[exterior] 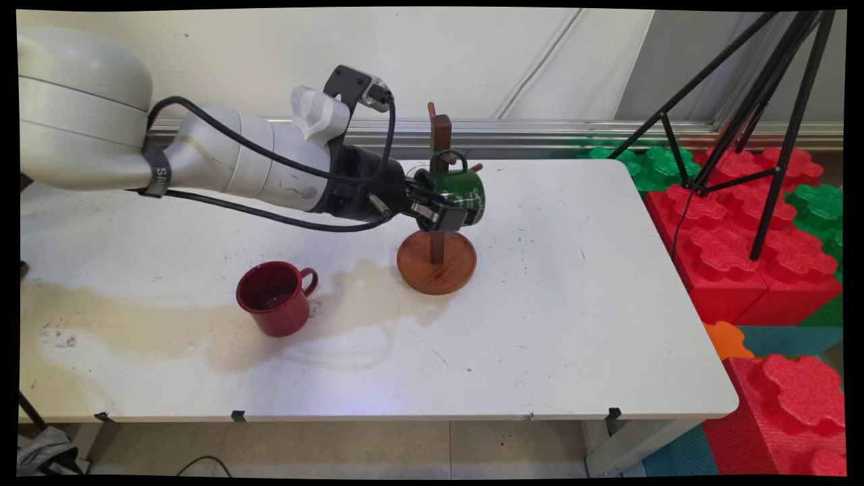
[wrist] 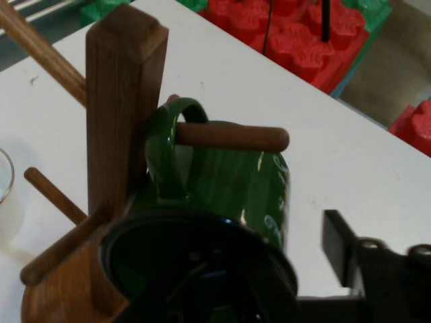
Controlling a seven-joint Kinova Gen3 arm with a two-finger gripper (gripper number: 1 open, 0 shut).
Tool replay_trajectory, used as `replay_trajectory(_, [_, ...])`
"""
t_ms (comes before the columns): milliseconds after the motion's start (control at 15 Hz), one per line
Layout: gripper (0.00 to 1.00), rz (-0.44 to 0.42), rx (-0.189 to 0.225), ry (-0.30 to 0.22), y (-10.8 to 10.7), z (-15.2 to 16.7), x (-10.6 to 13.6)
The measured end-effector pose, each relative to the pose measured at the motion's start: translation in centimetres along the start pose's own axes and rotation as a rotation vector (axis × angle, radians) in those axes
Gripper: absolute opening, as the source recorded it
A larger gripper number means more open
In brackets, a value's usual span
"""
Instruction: Pick up the green mug from the rack, then place the picked object on the table
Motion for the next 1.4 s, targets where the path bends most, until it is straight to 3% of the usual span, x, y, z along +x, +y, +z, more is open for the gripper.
replay_trajectory(867, [0.0,0.02,-0.086,0.044,0.9,-2.6,0.7])
replay_trajectory(1400, [0.0,0.067,-0.141,0.001,1.9,-5.5,0.1])
